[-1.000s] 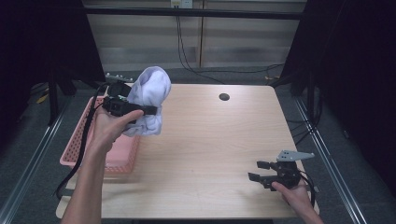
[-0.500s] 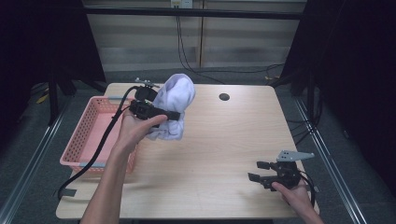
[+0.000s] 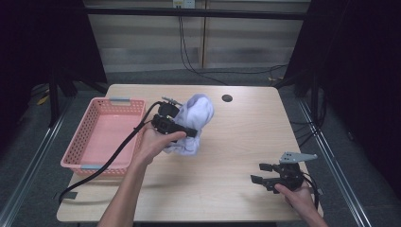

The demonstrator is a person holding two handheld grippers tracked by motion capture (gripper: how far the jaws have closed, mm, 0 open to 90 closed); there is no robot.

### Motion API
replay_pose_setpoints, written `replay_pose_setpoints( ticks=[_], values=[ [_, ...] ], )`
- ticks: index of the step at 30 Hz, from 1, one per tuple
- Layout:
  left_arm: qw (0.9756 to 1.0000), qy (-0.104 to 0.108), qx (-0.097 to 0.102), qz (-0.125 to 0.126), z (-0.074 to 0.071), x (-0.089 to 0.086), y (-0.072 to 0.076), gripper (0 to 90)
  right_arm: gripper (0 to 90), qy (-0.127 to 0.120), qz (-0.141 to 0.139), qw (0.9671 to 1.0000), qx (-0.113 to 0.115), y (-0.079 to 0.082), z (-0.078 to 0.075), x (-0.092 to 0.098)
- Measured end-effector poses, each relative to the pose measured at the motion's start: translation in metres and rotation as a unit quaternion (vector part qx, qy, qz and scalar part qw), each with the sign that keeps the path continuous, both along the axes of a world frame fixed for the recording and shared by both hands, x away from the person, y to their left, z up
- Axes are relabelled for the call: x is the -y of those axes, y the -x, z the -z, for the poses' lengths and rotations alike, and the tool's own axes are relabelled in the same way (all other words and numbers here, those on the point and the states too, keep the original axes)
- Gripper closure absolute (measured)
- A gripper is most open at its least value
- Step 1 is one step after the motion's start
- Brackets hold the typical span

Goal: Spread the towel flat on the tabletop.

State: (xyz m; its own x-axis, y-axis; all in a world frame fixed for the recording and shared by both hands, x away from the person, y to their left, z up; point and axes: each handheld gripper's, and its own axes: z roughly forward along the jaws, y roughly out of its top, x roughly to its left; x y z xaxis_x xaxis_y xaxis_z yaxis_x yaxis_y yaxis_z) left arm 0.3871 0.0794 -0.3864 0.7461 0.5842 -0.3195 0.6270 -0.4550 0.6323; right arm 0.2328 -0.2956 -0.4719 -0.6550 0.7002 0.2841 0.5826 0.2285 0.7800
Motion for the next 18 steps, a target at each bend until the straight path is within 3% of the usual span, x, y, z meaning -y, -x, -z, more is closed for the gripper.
replay_pose_setpoints(
  ticks=[11,15,18],
  values=[
    [0.9991,-0.030,-0.021,0.022,0.048,0.027,0.006,34.6,30.4,0.003,-0.004,1.0000,-0.001,0.001,0.000,0.000],
    [0.9974,-0.059,-0.015,0.040,0.071,0.037,0.010,32.2,30.4,0.005,-0.005,1.0000,-0.001,0.000,0.000,0.000],
    [0.9975,-0.054,-0.014,0.043,0.081,0.043,0.014,28.5,30.4,0.009,-0.006,0.9999,-0.001,0.000,0.001,-0.001]
  ],
)
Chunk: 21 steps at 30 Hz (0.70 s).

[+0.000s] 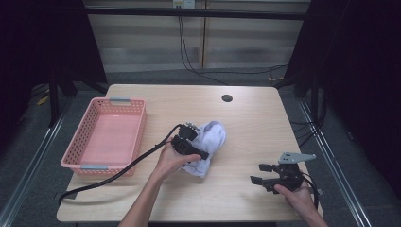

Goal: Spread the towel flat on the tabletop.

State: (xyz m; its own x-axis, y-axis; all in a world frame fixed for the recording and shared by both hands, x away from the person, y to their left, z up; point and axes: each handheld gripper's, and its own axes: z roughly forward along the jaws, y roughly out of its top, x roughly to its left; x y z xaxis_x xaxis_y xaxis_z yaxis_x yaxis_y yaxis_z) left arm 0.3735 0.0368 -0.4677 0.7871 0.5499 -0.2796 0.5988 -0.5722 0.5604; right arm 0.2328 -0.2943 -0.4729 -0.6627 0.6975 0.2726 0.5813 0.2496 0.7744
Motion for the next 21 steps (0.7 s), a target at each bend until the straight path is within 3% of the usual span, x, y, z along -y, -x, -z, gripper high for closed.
replay_pose_setpoints(
  ticks=[4,7,11,21],
  values=[
    [0.9998,0.008,0.000,0.020,0.004,0.002,0.002,17.8,30.0,0.000,-0.001,1.0000,0.001,0.000,0.000,0.000],
    [0.9989,0.003,0.018,0.042,0.003,0.001,0.005,14.6,29.8,-0.001,0.000,1.0000,0.001,0.000,0.000,0.000],
    [0.9991,0.009,0.014,0.040,0.000,0.000,0.007,13.6,29.7,-0.002,0.003,1.0000,0.001,-0.001,0.000,0.000],
    [0.9988,0.037,0.020,0.027,-0.025,-0.011,0.016,15.7,28.6,-0.008,0.012,0.9999,0.002,-0.006,-0.002,-0.004]
  ],
)
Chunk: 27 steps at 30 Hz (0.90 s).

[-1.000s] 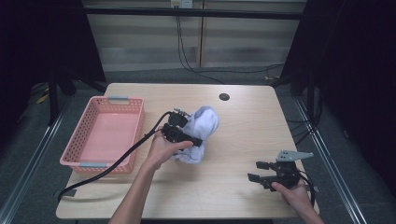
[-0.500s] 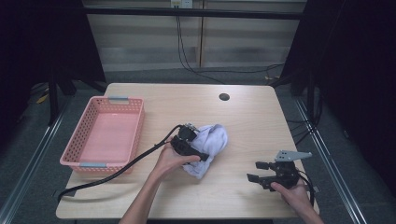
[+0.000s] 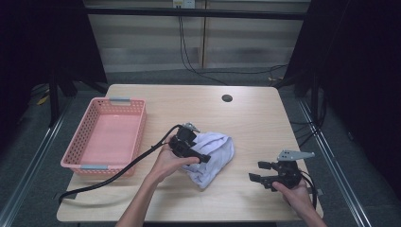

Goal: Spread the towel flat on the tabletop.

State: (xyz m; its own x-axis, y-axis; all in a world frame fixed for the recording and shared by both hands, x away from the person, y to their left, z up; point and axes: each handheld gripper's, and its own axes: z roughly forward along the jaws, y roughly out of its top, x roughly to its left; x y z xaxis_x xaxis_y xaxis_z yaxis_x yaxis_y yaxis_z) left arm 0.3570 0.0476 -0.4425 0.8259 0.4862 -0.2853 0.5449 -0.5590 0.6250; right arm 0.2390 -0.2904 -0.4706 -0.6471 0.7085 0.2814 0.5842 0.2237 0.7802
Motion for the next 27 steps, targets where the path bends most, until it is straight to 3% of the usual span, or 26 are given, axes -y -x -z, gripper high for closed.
replay_pose_setpoints(
  ticks=[2,4,5,8,11,14,18,20,21,23,24,27],
  values=[
    [0.9998,0.012,0.010,-0.012,-0.006,-0.005,0.008,15.8,28.6,-0.010,-0.001,1.0000,0.001,-0.002,-0.003,-0.002],
    [0.9984,0.056,0.008,0.006,-0.009,-0.015,0.016,15.7,28.7,-0.012,-0.004,0.9999,0.004,-0.004,-0.007,-0.005],
    [0.9977,0.067,0.008,0.004,-0.010,-0.021,0.021,15.6,28.7,-0.012,-0.005,0.9999,0.005,-0.005,-0.008,-0.007],
    [0.9986,0.047,0.021,-0.004,-0.011,-0.033,0.032,21.0,28.8,-0.013,-0.014,0.9998,0.007,-0.010,-0.013,-0.015],
    [0.9981,0.053,0.021,-0.023,-0.012,-0.049,0.043,30.7,30.1,-0.011,-0.024,0.9996,0.008,-0.016,-0.016,-0.025],
    [0.9980,0.043,0.030,-0.035,-0.013,-0.061,0.056,37.6,32.6,-0.012,-0.038,0.9991,0.012,-0.025,-0.023,-0.039],
    [0.9978,0.063,0.016,-0.016,-0.008,-0.070,0.067,53.8,40.9,-0.021,-0.059,0.9979,0.019,-0.037,-0.032,-0.061],
    [0.9983,0.043,0.036,-0.015,-0.003,-0.071,0.070,60.0,47.5,-0.025,-0.076,0.9967,0.017,-0.043,-0.034,-0.075],
    [0.9981,0.045,0.037,-0.020,0.002,-0.072,0.070,63.6,48.9,-0.025,-0.080,0.9963,0.019,-0.045,-0.035,-0.080],
    [0.9971,0.064,0.026,-0.032,0.011,-0.073,0.065,65.0,53.9,-0.029,-0.098,0.9946,0.015,-0.049,-0.033,-0.096],
    [0.9972,0.053,0.032,-0.042,0.017,-0.072,0.060,64.9,54.3,-0.028,-0.106,0.9939,0.015,-0.051,-0.032,-0.104],
    [0.9979,0.048,0.017,-0.039,0.028,-0.070,0.051,56.2,50.8,-0.018,-0.122,0.9923,0.013,-0.059,-0.025,-0.123]
  ],
)
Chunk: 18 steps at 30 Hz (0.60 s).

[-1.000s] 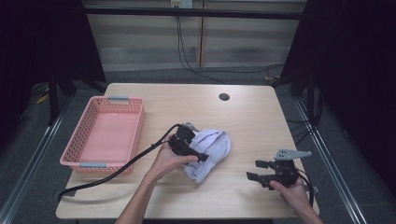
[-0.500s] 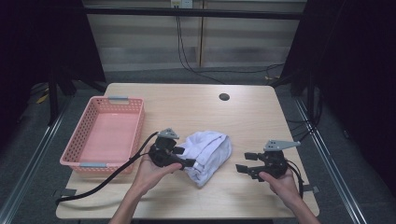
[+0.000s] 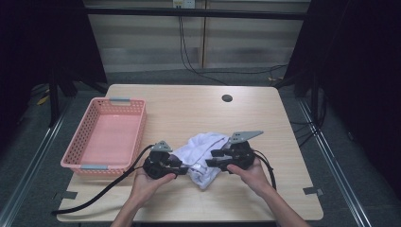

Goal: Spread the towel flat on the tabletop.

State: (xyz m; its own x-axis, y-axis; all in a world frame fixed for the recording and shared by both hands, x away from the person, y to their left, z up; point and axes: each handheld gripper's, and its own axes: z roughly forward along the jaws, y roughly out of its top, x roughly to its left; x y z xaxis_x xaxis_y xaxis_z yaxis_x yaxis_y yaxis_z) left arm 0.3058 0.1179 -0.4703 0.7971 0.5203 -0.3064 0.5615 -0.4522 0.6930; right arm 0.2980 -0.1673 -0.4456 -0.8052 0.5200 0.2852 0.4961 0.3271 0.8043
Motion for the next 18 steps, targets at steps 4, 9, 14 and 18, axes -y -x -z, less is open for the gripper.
replay_pose_setpoints(
  ticks=[4,9,14,18],
  values=[
    [0.9998,-0.020,-0.005,0.004,0.010,0.003,-0.004,48.3,44.6,0.009,-0.006,0.9999,-0.005,-0.011,0.012,-0.015],
    [0.9995,-0.027,-0.015,0.004,0.023,0.008,-0.008,44.3,37.0,0.048,-0.020,0.9987,-0.003,-0.012,0.029,-0.033],
    [0.9993,-0.036,0.005,0.002,0.023,0.008,-0.006,65.7,78.0,0.051,0.010,0.9986,0.007,-0.012,0.034,-0.030],
    [0.9997,-0.015,0.015,0.008,0.014,0.004,-0.005,81.0,85.4,0.028,0.021,0.9993,0.010,-0.015,0.028,-0.019]
  ],
)
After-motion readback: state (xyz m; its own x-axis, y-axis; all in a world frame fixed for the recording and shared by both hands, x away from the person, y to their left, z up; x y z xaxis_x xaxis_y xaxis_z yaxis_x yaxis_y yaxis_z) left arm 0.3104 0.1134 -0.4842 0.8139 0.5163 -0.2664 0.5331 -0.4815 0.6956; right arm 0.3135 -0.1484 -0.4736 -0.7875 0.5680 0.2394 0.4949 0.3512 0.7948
